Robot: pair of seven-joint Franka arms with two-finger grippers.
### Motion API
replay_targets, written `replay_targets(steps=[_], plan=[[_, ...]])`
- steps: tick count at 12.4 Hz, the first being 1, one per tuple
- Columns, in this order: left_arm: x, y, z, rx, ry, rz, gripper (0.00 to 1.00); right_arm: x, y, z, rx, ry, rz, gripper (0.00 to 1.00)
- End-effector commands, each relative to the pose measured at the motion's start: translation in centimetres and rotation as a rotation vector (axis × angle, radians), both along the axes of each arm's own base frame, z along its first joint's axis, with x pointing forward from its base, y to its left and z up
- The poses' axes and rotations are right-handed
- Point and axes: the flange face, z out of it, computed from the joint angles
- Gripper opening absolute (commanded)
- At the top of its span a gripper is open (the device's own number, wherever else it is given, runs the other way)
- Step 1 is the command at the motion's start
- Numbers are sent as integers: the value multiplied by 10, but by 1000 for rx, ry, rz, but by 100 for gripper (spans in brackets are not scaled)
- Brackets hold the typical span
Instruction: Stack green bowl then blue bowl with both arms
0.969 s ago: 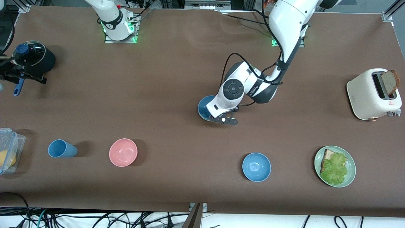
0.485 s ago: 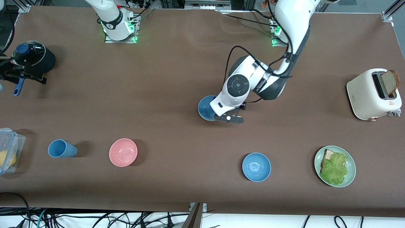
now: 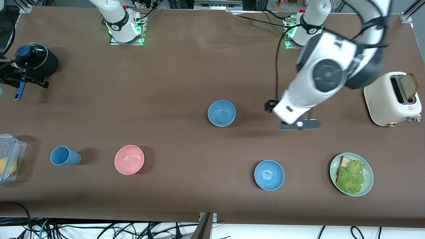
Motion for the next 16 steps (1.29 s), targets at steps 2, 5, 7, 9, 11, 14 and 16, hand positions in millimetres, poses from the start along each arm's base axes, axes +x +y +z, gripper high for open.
replay_targets(steps=[2, 5, 7, 9, 11, 14, 16], plan=[[1, 73, 63, -5, 26, -1, 100, -3, -2, 3, -4, -6, 5, 100], [-22, 141, 106, -13, -38, -17, 100, -3, -1, 3, -2, -6, 6, 100], [-41, 178, 102, -31, -120, -48, 100, -3, -2, 3, -2, -6, 3, 100], [-57, 190, 92, -35, -153, -29, 100, -4, -2, 4, -2, -8, 3, 100], [-59, 193, 90, -32, -139, -30, 100, -3, -2, 3, -2, -6, 2, 100], [-66, 184, 90, -21, -92, -50, 100, -3, -2, 3, -2, -6, 2, 100], [-65, 185, 90, -18, -92, -52, 100, -3, -2, 3, -2, -6, 2, 100]])
